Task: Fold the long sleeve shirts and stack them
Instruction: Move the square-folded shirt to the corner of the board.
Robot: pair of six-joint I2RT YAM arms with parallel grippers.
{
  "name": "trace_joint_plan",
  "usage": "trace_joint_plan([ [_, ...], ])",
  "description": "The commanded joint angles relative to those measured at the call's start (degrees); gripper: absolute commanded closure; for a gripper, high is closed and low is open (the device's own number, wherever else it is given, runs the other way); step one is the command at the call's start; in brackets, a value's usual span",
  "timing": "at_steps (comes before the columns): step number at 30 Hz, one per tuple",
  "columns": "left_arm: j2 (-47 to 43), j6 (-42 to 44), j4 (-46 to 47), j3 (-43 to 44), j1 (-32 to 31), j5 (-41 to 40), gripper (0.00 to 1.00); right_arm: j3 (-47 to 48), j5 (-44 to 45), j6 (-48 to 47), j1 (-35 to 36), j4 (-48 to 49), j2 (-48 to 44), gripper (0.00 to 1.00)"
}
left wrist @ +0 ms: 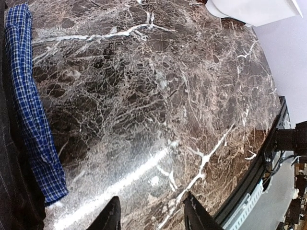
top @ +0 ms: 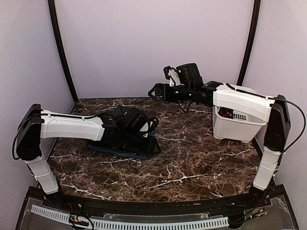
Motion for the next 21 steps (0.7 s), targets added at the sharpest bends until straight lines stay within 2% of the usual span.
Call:
trace_joint_plan([
  [1, 5.2, 0.5, -5.0, 6.5, -2.8, -9.1, 0.56, -6.5, 6.5, -1.1, -0.7, 1.5, -6.6, 0.11],
  [5, 11.5, 2.2, -7.4, 14.5, -3.5, -14.5, 0.56, -13.4, 12.0, 0.6, -1.5, 2.6, -14.4, 0.08],
  [8, 16.9, 2.5, -10.9, 21.7, -3.5, -18.5, 0.56, -18.6, 14.9, 1.5, -2.0, 3.4, -20.1, 0.02],
  [15, 26.1, 3.4, -15.1, 32.7, -2.4, -25.2, 0.56, -27.2, 19.9, 2.3, -2.3, 2.2, -30.4, 0.01],
  [21, 32.9, 4.8, -17.1, 40.5, 1.0, -25.6, 0.57, -32.1, 21.8, 3.2, -2.4, 0.6, -36.2, 0.01],
])
